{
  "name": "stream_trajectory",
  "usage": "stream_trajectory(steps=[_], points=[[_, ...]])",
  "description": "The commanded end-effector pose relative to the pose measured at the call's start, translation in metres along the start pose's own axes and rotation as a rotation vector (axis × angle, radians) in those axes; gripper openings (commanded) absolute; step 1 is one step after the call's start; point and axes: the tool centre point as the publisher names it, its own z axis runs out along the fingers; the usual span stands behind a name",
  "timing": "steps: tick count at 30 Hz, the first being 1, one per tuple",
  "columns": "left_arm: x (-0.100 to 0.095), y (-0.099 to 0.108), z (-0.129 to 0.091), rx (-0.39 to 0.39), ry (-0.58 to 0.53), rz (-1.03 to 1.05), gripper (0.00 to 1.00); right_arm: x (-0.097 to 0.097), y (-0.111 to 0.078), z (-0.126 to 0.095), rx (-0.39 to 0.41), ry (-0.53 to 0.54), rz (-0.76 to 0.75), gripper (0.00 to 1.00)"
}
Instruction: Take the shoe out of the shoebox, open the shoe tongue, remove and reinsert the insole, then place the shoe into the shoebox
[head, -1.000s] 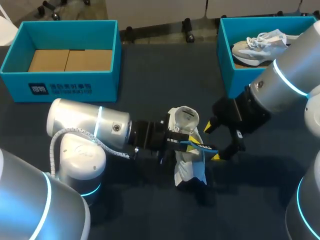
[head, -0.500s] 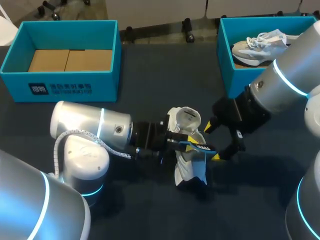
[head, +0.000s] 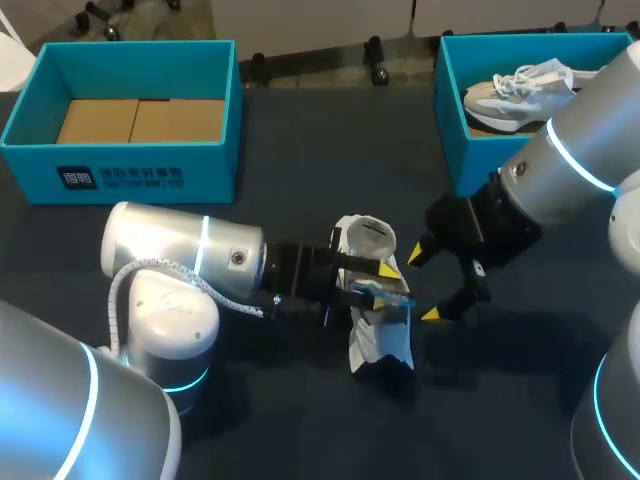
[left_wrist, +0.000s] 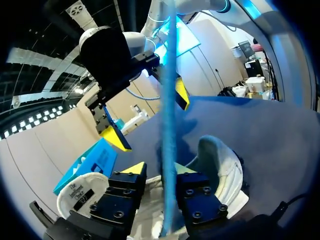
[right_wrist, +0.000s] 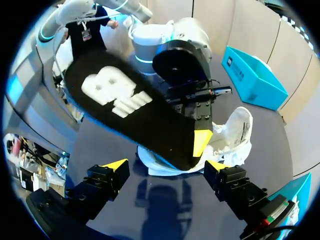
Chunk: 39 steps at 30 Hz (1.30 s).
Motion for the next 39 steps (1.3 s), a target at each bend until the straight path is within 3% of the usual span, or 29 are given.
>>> stream_trajectory(steps=[1, 6, 8, 9, 22, 37, 38, 39], points=[[0.000, -0.006, -0.005, 0.012, -0.006, 0.004, 0.35, 0.001, 0.000, 0.001, 0.001, -0.002, 0.000, 1.00], [0.003, -0.012, -0.009, 0.023, 0.002, 0.012, 0.25, 0.001, 0.000, 0.001, 0.001, -0.002, 0.000, 1.00], [0.006, -0.012, -0.010, 0.017, 0.015, 0.014, 0.15, 0.001, 0.000, 0.001, 0.001, -0.002, 0.000, 1.00], [0.007, -0.011, -0.011, 0.013, 0.025, 0.015, 0.00, 0.001, 0.000, 0.001, 0.001, -0.002, 0.000, 1.00], [0.016, 0.006, -0.002, -0.027, 0.061, 0.048, 0.00, 0.001, 0.000, 0.001, 0.001, -0.002, 0.000, 1.00], [0.003, 0.027, -0.003, -0.065, 0.022, 0.084, 0.00, 0.001, 0.000, 0.001, 0.001, -0.002, 0.000, 1.00], [0.003, 0.025, -0.004, -0.064, 0.020, 0.082, 0.11, 0.001, 0.000, 0.001, 0.001, -0.002, 0.000, 1.00], [0.003, 0.023, -0.005, -0.063, 0.019, 0.080, 0.30, 0.001, 0.000, 0.001, 0.001, -0.002, 0.000, 1.00]])
